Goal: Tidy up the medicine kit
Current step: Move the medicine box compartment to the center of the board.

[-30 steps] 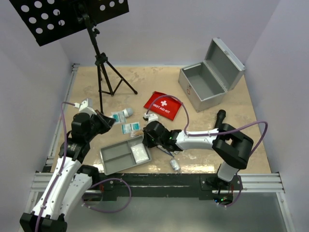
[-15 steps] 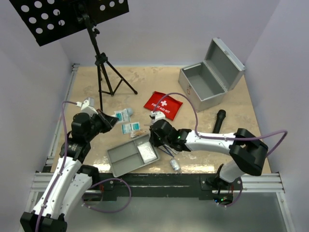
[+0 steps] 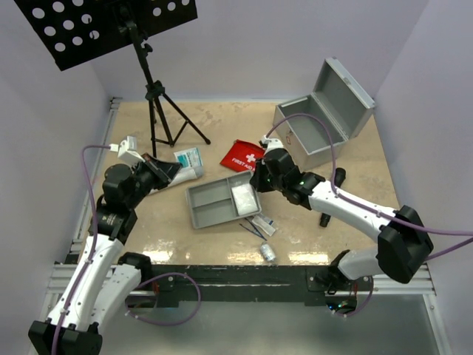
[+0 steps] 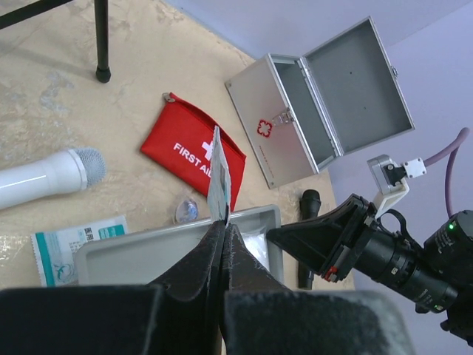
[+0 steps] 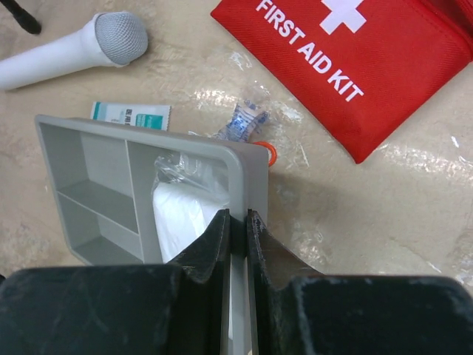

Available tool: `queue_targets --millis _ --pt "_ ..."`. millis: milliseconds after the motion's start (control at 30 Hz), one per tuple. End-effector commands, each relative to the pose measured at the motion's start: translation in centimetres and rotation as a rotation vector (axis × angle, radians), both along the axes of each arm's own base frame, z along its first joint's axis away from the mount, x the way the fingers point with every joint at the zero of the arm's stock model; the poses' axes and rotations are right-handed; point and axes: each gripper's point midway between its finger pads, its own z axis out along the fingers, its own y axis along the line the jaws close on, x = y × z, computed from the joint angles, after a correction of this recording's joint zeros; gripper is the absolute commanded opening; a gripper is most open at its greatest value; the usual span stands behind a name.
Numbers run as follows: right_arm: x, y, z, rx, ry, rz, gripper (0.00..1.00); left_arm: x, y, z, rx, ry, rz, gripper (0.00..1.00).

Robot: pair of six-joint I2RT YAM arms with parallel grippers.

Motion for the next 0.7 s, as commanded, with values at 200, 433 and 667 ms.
queue_targets --millis 200,433,667 --pt "1.7 -2.5 -1.8 0.083 0.034 -0.01 0.0 -1.2 -1.5 -1.9 -0.032 -0.007 -0.101 0.0" --pt "2.0 -3.2 -3.8 0.079 0.053 -0.023 0.0 -2.2 -3.4 -4.8 -0.114 0.004 -0.217 0.0" --pt "2.1 -4.0 -4.7 0.041 0.048 -0.043 0.0 -2.0 -4.1 -5.6 -0.121 0.004 -0.261 0.0"
